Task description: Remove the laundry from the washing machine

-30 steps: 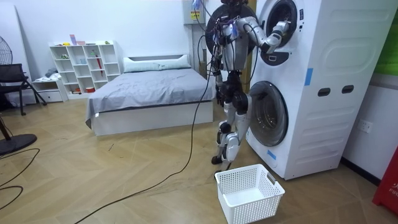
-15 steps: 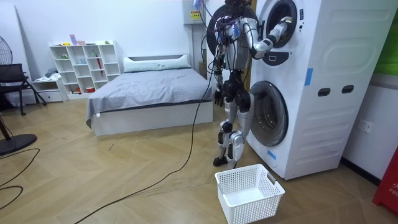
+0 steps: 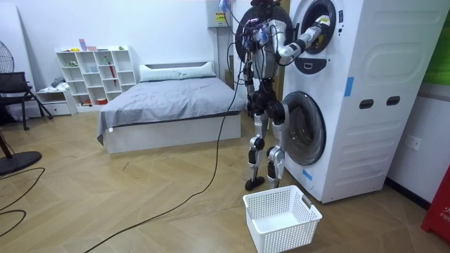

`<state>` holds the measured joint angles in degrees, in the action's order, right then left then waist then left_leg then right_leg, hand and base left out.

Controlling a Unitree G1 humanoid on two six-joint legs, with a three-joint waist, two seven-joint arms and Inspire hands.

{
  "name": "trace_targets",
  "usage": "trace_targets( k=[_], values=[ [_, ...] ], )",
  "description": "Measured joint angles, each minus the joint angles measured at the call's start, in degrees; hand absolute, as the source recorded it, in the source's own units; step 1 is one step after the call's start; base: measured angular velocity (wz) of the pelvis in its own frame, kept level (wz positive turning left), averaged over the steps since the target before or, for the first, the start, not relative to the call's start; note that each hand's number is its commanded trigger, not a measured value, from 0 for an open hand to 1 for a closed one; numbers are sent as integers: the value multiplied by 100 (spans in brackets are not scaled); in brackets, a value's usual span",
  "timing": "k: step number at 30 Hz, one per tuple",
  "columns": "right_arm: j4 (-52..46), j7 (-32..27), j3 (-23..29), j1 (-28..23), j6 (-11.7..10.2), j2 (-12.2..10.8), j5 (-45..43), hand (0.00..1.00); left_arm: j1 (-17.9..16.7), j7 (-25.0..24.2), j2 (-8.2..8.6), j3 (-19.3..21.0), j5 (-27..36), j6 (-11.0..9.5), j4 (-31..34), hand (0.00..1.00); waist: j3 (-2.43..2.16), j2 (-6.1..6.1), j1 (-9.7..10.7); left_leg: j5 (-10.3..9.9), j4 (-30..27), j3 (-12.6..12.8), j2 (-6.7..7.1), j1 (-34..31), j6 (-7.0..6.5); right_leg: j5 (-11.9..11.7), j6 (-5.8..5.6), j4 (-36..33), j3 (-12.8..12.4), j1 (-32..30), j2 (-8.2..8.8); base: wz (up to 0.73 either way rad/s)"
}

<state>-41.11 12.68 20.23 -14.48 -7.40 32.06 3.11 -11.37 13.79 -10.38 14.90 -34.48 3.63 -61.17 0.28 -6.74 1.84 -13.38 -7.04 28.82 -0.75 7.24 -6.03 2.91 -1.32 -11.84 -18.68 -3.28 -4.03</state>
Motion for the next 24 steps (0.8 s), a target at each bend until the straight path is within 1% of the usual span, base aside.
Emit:
trace_targets(
  k=[1, 2, 4, 5, 6, 7, 8, 9, 10, 11, 12, 13, 15, 16, 17, 18, 19, 20, 21, 22, 24],
  values=[
    [-13, 0, 31, -25, 1, 114, 285, 100, 3, 8, 7, -1, 1, -41, -59, 0, 2, 3, 71, -22, -4, 78, -33, 1, -4, -48, 47, 2, 166, -9, -8, -18],
    [-8, 0, 76, -26, 5, 147, 437, 100, 1, 9, 8, -3, 2, -53, -79, 0, 4, 7, 96, -49, -32, 113, -52, -2, 5, -59, 64, -6, 265, -10, -11, -24],
    [-5, 0, 251, -28, 101, 194, 1029, 100, -47, 21, 8, 2, 82, -120, -83, 0, -2, 38, 103, -137, -80, 346, -106, 17, 64, -23, 91, -198, 729, -9, 21, -40],
    [-16, 0, 261, -24, 106, 210, 1226, 100, -48, 22, 23, 1, 114, -122, -82, 0, -13, 67, 107, -149, -122, 403, -128, 19, 45, -7, 93, -202, 913, -6, 26, -33],
    [-15, -1, 309, -17, 103, 209, 1288, 100, -49, 21, 37, 0, 115, -122, -82, 0, -13, 87, 109, -167, -165, 424, -145, 18, 42, -9, 91, -193, 979, -9, 31, -23],
    [26, -56, 530, -10, 121, 209, 1349, 100, -59, 19, 64, 0, 115, -124, -82, 0, -31, 113, 117, -179, -182, 467, -150, 25, 49, -7, 89, -175, 1089, -3, 54, -19],
    [173, -202, 812, -5, 125, 209, 1447, 100, -63, 16, 72, 2, 115, -140, -82, 0, -37, 121, 142, -178, -183, 499, -150, 32, 50, -7, 91, -169, 1113, -8, 53, -18],
    [254, -280, 913, -2, 127, 208, 1506, 100, -71, 16, 70, 9, 116, -155, -82, 0, -37, 121, 161, -177, -186, 514, -150, 33, 52, -7, 91, -161, 1116, -10, 53, -16],
    [362, -394, 1044, 9, 136, 208, 1599, 100, -94, 16, 64, 11, 118, -162, -83, 0, -43, 120, 220, -171, -194, 548, -151, 41, 62, -7, 92, -134, 1114, -12, 53, -17],
    [404, -474, 1053, 66, 136, 208, 1686, 100, -137, 16, 55, 9, 119, -166, -87, 0, -63, 109, 296, -165, -217, 559, -151, 41, 78, -7, 93, -71, 1111, -7, 57, -21],
    [407, -509, 1053, 98, 136, 208, 1693, 100, -150, 17, 49, 11, 120, -172, -94, 0, -69, 85, 321, -163, -232, 581, -152, 38, 88, -7, 94, -61, 1104, -10, 54, -23],
    [440, -573, 1054, 141, 143, 208, 1694, 100, -155, 17, 25, 15, 122, -195, -157, 0, -69, 78, 391, -152, -246, 626, -162, 37, 110, -4, 97, -60, 1087, -24, 45, -29],
    [467, -627, 1056, 168, 207, 209, 1741, 100, -189, 21, -17, 14, 127, -234, -255, 0, -79, 23, 441, -149, -257, 738, -182, 42, 159, -5, 106, -76, 1082, -82, 14, -35],
    [474, -632, 1056, 163, 257, 208, 1792, 100, -206, 29, -38, 15, 128, -254, -297, 0, -74, 0, 505, -160, -276, 810, -206, 42, 194, -17, 156, -60, 1081, -92, -5, -30],
    [483, -646, 1056, 164, 271, 208, 1797, 100, -237, 35, -41, 15, 130, -254, -301, 0, -72, -15, 556, -162, -287, 852, -221, 44, 211, -26, 170, -41, 1081, -101, -18, -32],
    [488, -682, 1057, 163, 334, 208, 1797, 100, -302, 54, -41, 14, 131, -254, -308, 0, -70, -44, 646, -183, -330, 911, -256, 43, 258, -45, 202, -1, 1083, -100, -40, -39],
    [492, -719, 1057, 158, 382, 207, 1794, 100, -330, 62, -41, 12, 130, -255, -327, 0, -71, -63, 675, -207, -374, 991, -295, 53, 316, -68, 261, 26, 1063, -101, -77, -45],
    [505, -748, 1057, 145, 384, 207, 1794, 100, -350, 80, -42, 13, 130, -259, -328, 0, -67, -86, 736, -209, -418, 1038, -327, 58, 327, -60, 284, 33, 997, -100, -115, -38],
    [511, -772, 1056, 139, 385, 206, 1794, 100, -354, 89, -44, 13, 130, -266, -328, 0, -65, -95, 754, -214, -441, 1061, -344, 61, 335, -58, 292, 33, 972, -102, -133, -30],
    [537, -796, 1068, 138, 384, 207, 1794, 100, -362, 98, -45, 12, 130, -293, -330, 0, -68, -102, 823, -227, -462, 1125, -372, 81, 362, -57, 321, 33, 905, -102, -174, -23],
    [585, -851, 1094, 138, 384, 207, 1795, 100, -388, 106, -50, 12, 131, -359, -331, 0, -72, -108, 902, -228, -464, 1187, -391, 113, 388, -58, 336, 23, 796, -101, -224, -23]
  ],
)
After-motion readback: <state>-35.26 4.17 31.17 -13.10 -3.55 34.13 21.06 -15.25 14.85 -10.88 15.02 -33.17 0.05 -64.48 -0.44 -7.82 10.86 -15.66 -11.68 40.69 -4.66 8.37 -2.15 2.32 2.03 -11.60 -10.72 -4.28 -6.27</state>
